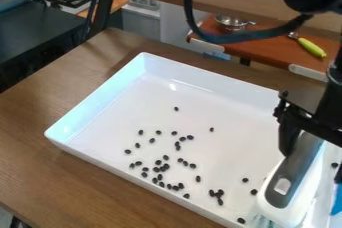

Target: Sweep into pile

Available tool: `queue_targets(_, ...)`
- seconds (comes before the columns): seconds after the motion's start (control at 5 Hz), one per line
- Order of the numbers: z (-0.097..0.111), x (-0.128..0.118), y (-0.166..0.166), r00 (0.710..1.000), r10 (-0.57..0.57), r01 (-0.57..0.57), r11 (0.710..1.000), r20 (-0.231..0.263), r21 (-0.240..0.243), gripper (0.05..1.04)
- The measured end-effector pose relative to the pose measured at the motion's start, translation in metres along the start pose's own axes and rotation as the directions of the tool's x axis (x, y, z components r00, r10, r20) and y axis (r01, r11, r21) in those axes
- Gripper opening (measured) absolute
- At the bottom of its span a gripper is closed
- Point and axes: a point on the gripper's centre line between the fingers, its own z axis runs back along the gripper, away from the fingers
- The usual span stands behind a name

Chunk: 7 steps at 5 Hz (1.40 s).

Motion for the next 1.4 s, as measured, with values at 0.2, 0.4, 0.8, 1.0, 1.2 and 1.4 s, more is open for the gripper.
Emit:
queue_targets(0.2,-0.005,-0.002,0.009,0.999,0.044,-0.044,0.999,-0.019,0.017,0.721)
queue_targets(0.4,-0.012,-0.007,0.020,0.995,0.088,-0.087,0.996,-0.038,0.027,0.478)
queue_targets(0.8,-0.013,-0.021,0.039,0.992,0.115,-0.113,0.993,-0.051,0.037,0.471)
queue_targets(1.0,-0.010,-0.026,0.055,0.989,0.136,-0.135,0.991,-0.066,0.019,0.471)
queue_targets(1.2,-0.009,-0.028,0.074,0.984,0.161,-0.160,0.987,-0.076,0.017,0.471)
queue_targets(1.4,-0.008,-0.035,0.097,0.979,0.193,-0.192,0.981,-0.067,0.019,0.471)
